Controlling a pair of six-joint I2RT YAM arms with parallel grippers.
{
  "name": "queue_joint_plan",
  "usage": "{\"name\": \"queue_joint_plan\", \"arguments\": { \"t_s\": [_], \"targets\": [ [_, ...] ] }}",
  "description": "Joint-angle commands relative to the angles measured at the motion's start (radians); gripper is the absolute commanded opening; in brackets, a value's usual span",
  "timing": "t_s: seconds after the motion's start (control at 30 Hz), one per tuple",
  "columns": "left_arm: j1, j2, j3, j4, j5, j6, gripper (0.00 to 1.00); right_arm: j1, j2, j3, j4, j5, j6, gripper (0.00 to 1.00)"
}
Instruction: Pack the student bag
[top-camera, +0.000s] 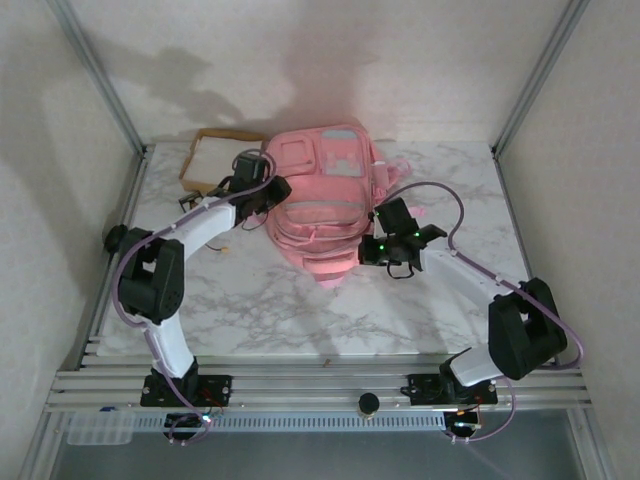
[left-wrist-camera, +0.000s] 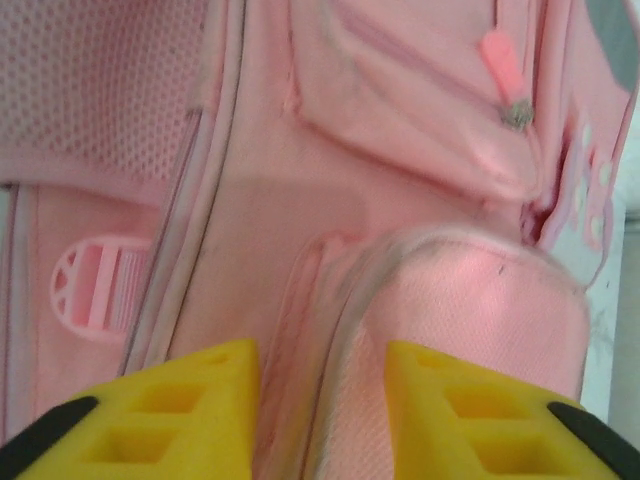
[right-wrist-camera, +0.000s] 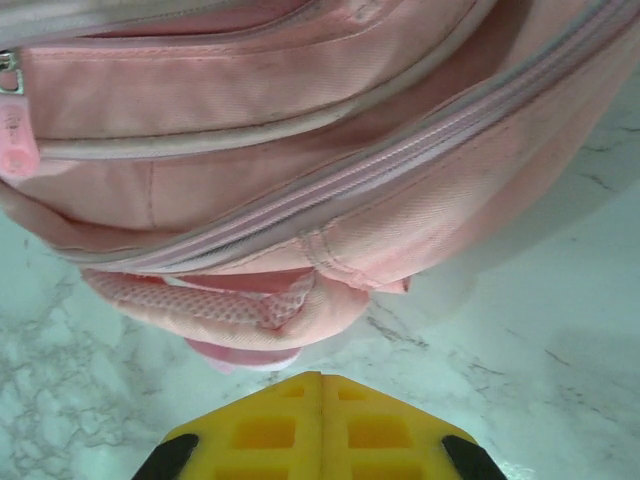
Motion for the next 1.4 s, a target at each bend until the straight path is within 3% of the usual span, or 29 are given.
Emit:
{"name": "queue_joint_plan", "arguments": {
  "t_s": [0.0, 0.23, 0.47, 0.83, 1.2, 1.37],
  "targets": [
    [-0.014, -0.104, -0.111, 0.079, 0.039, -0.069, 0.45, 0.058, 0.026, 0.076, 0.04, -0.012, -0.015, 0.22],
    [-0.048, -0.265, -0.327, 0.217, 0.029, -0.222, 0.48, 0.177, 0.17, 0.186, 0.134, 0.024, 0.05, 0.43],
    [-0.094, -0.279, -0.358, 0.261, 0.009, -0.273, 0.48, 0.213, 0.279, 0.253, 0.169, 0.098, 0.111, 0.51],
    [-0.11, -0.261, -0.331, 0.226, -0.008, -0.243, 0.48, 0.212, 0.389, 0.318, 0.211, 0.094, 0.119, 0.37],
    [-0.128, -0.261, -0.376, 0.264, -0.016, -0.299, 0.52, 0.212, 0.388, 0.334, 0.19, 0.138, 0.071, 0.05],
    [-0.162, -0.229, -0.349, 0.253, -0.047, -0.35, 0.54, 0.214, 0.362, 0.318, 0.2, 0.147, 0.055, 0.0]
  ]
}}
